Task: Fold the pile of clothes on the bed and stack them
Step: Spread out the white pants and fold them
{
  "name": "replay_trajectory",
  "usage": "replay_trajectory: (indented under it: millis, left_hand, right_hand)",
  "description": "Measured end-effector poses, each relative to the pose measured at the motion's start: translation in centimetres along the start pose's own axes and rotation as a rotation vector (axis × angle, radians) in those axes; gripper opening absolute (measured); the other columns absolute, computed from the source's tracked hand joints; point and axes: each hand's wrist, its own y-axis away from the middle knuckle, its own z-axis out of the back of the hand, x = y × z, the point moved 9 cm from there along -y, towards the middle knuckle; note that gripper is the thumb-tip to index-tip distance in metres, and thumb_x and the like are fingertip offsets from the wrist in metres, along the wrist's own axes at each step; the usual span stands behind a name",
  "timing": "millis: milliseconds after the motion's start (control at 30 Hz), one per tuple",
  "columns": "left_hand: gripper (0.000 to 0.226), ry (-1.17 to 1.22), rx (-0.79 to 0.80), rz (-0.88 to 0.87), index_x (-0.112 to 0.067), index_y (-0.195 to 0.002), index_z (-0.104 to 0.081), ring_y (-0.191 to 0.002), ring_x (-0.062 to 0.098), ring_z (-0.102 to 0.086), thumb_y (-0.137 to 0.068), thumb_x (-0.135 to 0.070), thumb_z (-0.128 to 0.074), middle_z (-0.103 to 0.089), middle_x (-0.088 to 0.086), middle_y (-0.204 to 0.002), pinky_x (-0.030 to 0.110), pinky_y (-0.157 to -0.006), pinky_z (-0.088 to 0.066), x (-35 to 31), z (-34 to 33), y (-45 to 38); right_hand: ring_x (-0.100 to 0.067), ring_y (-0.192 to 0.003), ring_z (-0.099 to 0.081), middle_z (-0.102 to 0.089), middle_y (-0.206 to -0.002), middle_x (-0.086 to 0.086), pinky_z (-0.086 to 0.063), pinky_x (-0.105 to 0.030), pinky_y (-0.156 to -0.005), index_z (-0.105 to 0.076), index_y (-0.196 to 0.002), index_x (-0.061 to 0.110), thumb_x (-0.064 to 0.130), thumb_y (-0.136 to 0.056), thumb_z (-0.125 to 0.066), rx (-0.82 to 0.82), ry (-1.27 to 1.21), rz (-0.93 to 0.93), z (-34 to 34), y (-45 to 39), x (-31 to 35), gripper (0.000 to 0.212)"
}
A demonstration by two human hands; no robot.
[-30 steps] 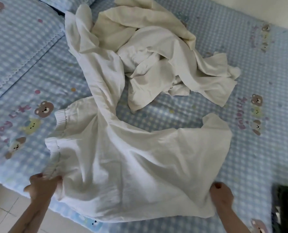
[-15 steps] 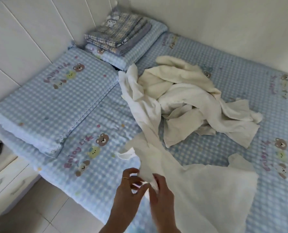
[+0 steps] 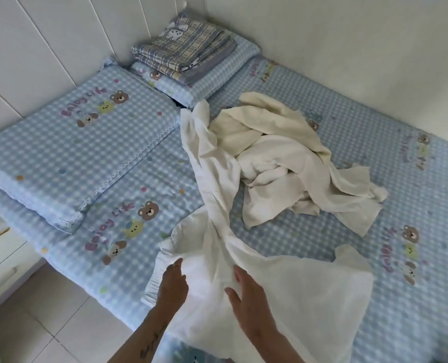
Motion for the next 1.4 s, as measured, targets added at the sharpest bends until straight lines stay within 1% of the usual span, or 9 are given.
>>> replay_trajectory:
  millis: [300,533,633,733,867,967,1133,1267,1400]
  left_hand:
    - [0.063,-0.044,-0.095,0.35,-0.003,-0.146,-0.022,-0.131,0.035,-0.034,-0.094,-0.019,-0.053,-0.035,0.02,-0.142,0.042,-0.108,-0.031,12.4,-1.9,-1.2]
    - [0.007,0.707,0.016,0.393,-0.009,-0.085,-0.07,-0.069,0.019,-0.068,-0.081,-0.014,-0.071,-0.072,0.006,-0.071,0.029,-0.064,-0.056,12.2,-2.2,-1.2]
    - [0.017,0.831,0.036,0.272,-0.009,-0.1,-0.068,-0.075,0.018,-0.069,-0.086,-0.002,-0.06,-0.074,0.005,-0.077,0.022,-0.068,-0.054,9.5,-1.3,0.0]
    - [0.054,0.413,-0.122,0.092,-0.021,-0.133,-0.046,-0.118,0.014,-0.052,-0.085,-0.006,-0.066,-0.054,-0.007,-0.127,0.024,-0.096,-0.044,8.0,2.3,0.0]
    - [0.102,0.033,-0.188,-0.2,-0.027,-0.147,0.002,-0.146,0.022,-0.005,-0.079,-0.017,-0.074,-0.002,0.005,-0.158,0.041,-0.116,-0.022,1.7,6.4,-1.3]
    - [0.11,-0.018,-0.238,-0.319,-0.025,-0.146,0.002,-0.147,0.024,-0.004,-0.073,-0.016,-0.079,0.0,0.01,-0.158,0.04,-0.116,-0.022,-4.0,8.7,-1.8]
    - [0.077,0.237,-0.263,-0.48,-0.025,-0.141,-0.033,-0.132,0.002,-0.032,-0.078,-0.01,-0.074,-0.032,0.0,-0.149,0.021,-0.098,-0.038,-13.5,10.5,0.4]
    - [0.022,0.249,-0.181,-0.549,-0.029,-0.098,-0.054,-0.092,-0.003,-0.06,-0.087,-0.013,-0.065,-0.066,-0.018,-0.096,0.015,-0.077,-0.044,-19.7,9.9,4.9]
    - [0.033,0.277,-0.251,-0.679,-0.041,-0.096,-0.05,-0.086,-0.002,-0.06,-0.09,-0.01,-0.058,-0.064,-0.019,-0.086,0.003,-0.07,-0.041,-25.9,10.6,12.5]
  right_hand:
    - [-0.012,-0.138,-0.033,-0.027,-0.154,0.002,-0.027,-0.021,-0.109,-0.018,-0.15,0.018,0.028,-0.099,-0.041,0.318,0.159,0.192,-16.9,-3.5,0.3,0.057]
    - [-0.007,-0.141,-0.025,-0.022,-0.154,0.008,-0.027,-0.017,-0.111,-0.019,-0.149,0.014,0.025,-0.087,-0.064,0.311,0.05,0.171,-23.0,-4.6,0.6,0.078]
    - [-0.005,-0.102,-0.063,-0.066,-0.111,0.009,-0.05,-0.025,-0.089,-0.056,-0.121,0.022,0.01,-0.092,-0.057,0.052,-0.237,0.054,-18.1,-5.1,1.0,0.032]
    - [-0.002,-0.075,-0.063,-0.067,-0.081,0.008,-0.05,-0.017,-0.072,-0.061,-0.1,0.028,0.02,-0.093,-0.058,-0.064,-0.288,0.07,-11.2,-5.0,2.6,0.011]
    - [0.007,-0.062,-0.059,-0.068,-0.075,0.016,-0.039,-0.002,-0.06,-0.064,-0.094,0.04,0.017,-0.087,-0.066,-0.141,-0.272,0.177,1.1,-3.6,5.8,0.024]
    - [0.003,-0.046,-0.044,-0.056,-0.055,0.016,-0.032,-0.009,-0.047,-0.062,-0.075,0.044,0.016,-0.087,-0.065,-0.1,-0.253,0.228,10.1,-1.1,7.2,0.031]
    - [-0.006,-0.053,-0.047,-0.061,-0.065,-0.009,-0.033,-0.018,-0.049,-0.067,-0.082,0.031,0.019,-0.087,-0.064,-0.085,-0.247,0.187,20.8,4.0,5.7,0.013]
    - [-0.007,-0.055,-0.051,-0.067,-0.069,-0.003,-0.035,-0.019,-0.05,-0.07,-0.084,0.035,0.02,-0.086,-0.066,-0.212,-0.308,0.155,28.1,8.4,2.3,0.015]
    - [-0.001,-0.055,-0.049,-0.063,-0.066,0.001,-0.034,-0.014,-0.05,-0.069,-0.079,0.028,0.015,-0.087,-0.065,-0.341,-0.31,0.152,34.4,12.6,-1.8,0.015]
